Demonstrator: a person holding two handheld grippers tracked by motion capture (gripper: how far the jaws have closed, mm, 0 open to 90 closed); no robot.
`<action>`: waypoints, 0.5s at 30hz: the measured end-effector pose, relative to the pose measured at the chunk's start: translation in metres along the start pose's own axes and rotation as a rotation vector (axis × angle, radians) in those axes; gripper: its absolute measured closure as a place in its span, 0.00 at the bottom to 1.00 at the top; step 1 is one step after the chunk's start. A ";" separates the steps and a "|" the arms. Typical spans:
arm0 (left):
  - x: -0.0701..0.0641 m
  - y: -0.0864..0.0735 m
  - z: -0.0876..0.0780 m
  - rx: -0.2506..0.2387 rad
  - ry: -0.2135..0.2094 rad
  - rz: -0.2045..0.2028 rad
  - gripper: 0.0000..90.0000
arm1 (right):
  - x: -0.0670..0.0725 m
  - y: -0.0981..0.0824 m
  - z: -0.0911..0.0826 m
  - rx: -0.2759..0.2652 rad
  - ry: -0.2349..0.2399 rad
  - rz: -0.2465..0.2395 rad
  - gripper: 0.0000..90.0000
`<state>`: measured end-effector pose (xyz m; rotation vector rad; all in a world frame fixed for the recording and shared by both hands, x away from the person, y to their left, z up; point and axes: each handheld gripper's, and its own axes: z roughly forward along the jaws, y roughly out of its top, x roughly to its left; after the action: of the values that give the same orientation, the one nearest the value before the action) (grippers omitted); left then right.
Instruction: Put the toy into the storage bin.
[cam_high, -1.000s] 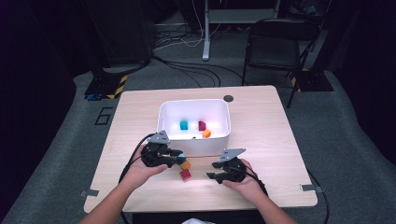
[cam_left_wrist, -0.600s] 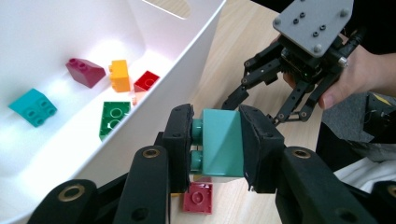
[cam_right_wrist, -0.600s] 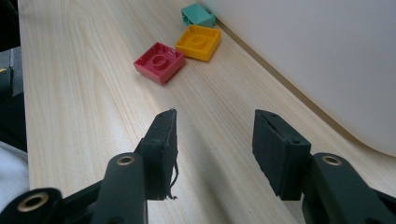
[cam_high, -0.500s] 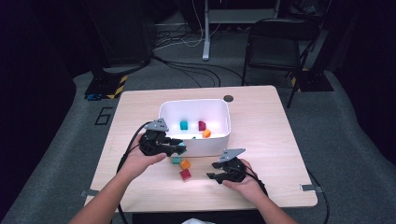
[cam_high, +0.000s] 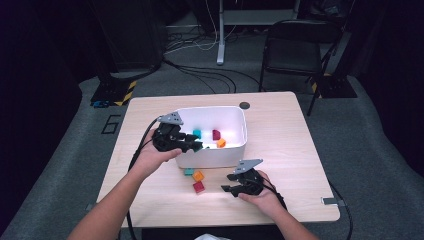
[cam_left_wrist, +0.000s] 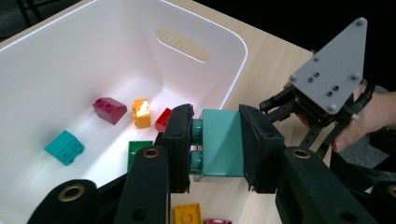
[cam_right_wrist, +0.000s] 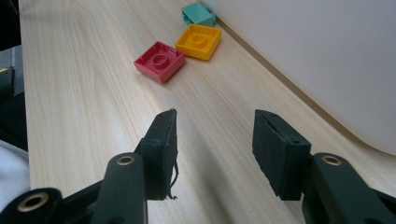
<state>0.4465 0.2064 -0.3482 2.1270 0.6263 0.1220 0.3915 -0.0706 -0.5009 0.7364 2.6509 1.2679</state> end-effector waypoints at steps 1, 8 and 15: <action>0.003 0.001 0.002 -0.004 0.001 -0.006 0.73 | 0.000 0.000 0.000 0.000 0.000 0.001 0.55; 0.013 0.009 0.018 -0.002 0.013 -0.022 0.73 | -0.001 -0.001 0.000 0.002 0.001 0.011 0.55; 0.028 0.020 0.034 0.006 0.031 -0.024 0.73 | -0.001 -0.001 0.000 -0.001 0.004 0.012 0.55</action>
<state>0.4886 0.1851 -0.3570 2.1263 0.6712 0.1404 0.3922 -0.0722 -0.5016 0.7512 2.6525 1.2750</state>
